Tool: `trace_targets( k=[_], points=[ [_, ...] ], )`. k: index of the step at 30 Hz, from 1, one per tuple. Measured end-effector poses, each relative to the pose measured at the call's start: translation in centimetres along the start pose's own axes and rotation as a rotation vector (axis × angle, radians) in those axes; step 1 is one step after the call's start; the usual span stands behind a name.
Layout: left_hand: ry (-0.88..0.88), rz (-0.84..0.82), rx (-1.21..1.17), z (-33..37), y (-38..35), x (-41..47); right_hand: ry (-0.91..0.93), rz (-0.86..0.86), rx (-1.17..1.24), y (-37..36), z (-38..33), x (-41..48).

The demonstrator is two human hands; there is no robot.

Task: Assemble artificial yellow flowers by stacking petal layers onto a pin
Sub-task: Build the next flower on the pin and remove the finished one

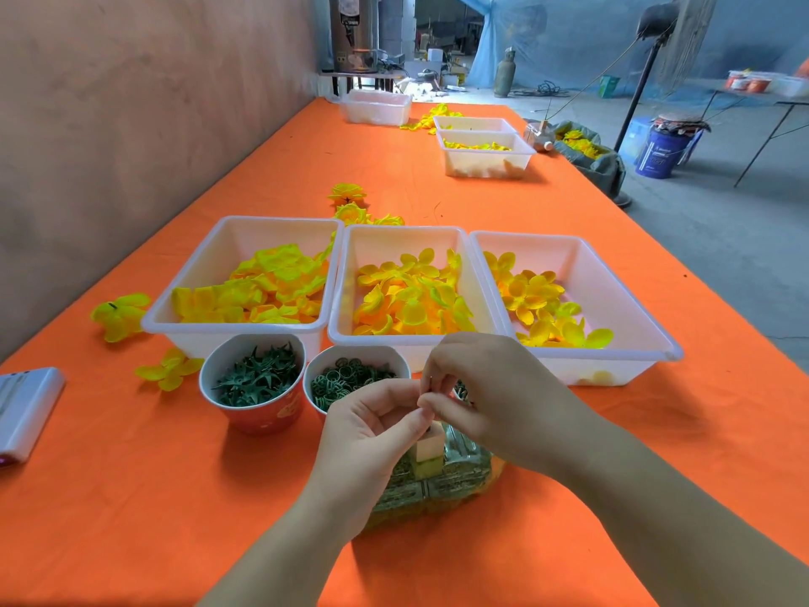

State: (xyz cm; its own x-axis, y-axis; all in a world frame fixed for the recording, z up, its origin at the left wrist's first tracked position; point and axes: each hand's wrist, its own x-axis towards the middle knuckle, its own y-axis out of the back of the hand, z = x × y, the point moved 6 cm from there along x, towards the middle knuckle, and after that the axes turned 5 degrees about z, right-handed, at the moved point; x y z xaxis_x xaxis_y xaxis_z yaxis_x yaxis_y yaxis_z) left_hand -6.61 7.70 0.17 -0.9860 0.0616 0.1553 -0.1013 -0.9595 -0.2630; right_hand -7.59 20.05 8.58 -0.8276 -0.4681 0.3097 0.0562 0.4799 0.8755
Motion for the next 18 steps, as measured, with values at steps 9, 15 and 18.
trace_targets(
  k=[9, 15, 18],
  points=[
    [-0.104, 0.006, 0.038, 1.1, 0.4, 0.2, -0.099, 0.183, 0.337, -2.4, 2.3, -1.5],
    [-0.122, 0.045, 0.087, 0.8, 0.0, 0.8, -0.179, -0.018, 0.519, -2.6, 2.8, -1.2],
    [-0.125, 0.027, 0.128, 0.5, 0.4, 0.9, -0.268, -0.173, 0.691, -1.8, 4.1, -1.2]
  ],
)
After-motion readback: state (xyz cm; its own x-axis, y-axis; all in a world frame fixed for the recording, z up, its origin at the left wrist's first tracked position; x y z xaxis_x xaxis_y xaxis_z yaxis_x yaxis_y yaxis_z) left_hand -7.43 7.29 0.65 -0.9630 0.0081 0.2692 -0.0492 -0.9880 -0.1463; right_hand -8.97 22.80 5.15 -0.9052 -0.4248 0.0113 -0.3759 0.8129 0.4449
